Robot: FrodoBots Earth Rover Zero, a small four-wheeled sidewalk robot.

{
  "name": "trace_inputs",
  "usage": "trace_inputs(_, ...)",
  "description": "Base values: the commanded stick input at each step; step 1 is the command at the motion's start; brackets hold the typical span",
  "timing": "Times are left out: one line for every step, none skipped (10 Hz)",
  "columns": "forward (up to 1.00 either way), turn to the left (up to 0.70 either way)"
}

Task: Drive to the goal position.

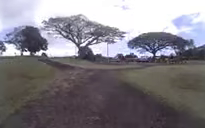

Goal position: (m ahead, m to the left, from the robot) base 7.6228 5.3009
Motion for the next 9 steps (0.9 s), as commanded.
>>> trace_inputs(0.5, 0.0)
trace_inputs(0.5, 0.0)
trace_inputs(0.5, 0.0)
trace_inputs(0.5, 0.0)
trace_inputs(0.5, 0.0)
trace_inputs(0.5, 0.0)
trace_inputs(0.5, 0.0)
trace_inputs(0.5, 0.0)
trace_inputs(0.5, 0.0)
